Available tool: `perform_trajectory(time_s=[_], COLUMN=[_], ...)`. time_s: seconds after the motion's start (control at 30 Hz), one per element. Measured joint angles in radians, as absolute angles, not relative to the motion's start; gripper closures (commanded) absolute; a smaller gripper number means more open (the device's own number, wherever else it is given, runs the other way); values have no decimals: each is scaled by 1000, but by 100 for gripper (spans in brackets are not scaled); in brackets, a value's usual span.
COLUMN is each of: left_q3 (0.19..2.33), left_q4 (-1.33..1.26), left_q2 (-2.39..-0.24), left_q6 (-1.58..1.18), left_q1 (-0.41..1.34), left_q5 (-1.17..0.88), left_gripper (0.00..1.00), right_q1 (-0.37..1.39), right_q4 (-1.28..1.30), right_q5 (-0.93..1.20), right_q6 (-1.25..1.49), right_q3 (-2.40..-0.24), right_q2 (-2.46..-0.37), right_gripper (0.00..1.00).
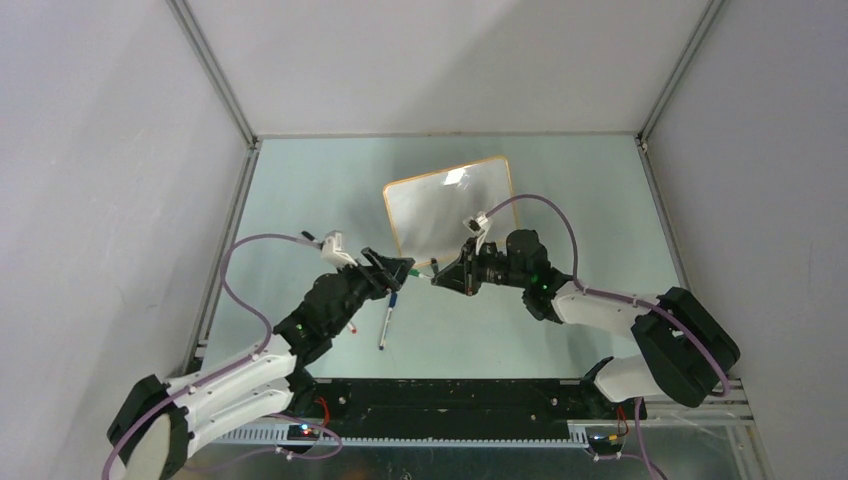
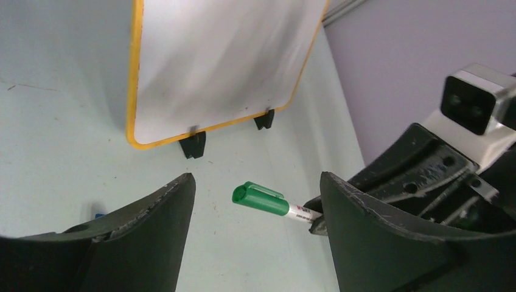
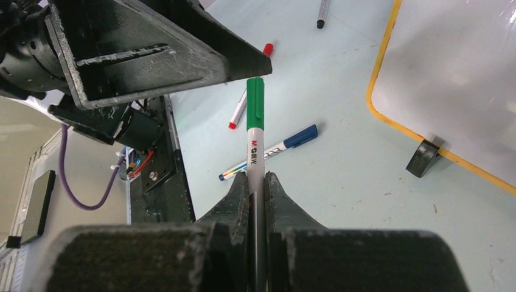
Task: Write a sentence on the whiteboard
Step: Open the whiteboard marker at the center of the board.
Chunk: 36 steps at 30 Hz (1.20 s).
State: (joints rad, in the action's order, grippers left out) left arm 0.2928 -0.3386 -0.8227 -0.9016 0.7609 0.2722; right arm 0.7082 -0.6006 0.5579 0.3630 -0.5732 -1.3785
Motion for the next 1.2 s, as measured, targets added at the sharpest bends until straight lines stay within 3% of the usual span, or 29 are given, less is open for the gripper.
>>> perform_trajectory(time_s=[0.23,0.5,0.7,1.0,1.13,1.2], left_q3=[196,173,173,173,173,173], left_q4=[-498,-789,-924,-972,-1003,-1010], left_q2=[-762,-921,-975,-976,-980,-984], left_q6=[-890,-915,-936,-948,-971,-977], left_q1=[628,564,562,557,557,557], left_q5=[60,-269,-400,-440,-451,-453], left_gripper=[26,32,35,90,100,100], right_q1=[646,638,620,607,604,604], right_q4=[-603,-622,-617,-618,-618,-619], right_q5=[702,850,873,884,899,900], right_q6=[370,393,394,406,403,403], right_q3=[-575,-584,-586,-589,-589,-589], right_q2=[-1362,-1295,-1286,-1282,-1280,-1279], right_gripper=[100,100,100,100,100,96])
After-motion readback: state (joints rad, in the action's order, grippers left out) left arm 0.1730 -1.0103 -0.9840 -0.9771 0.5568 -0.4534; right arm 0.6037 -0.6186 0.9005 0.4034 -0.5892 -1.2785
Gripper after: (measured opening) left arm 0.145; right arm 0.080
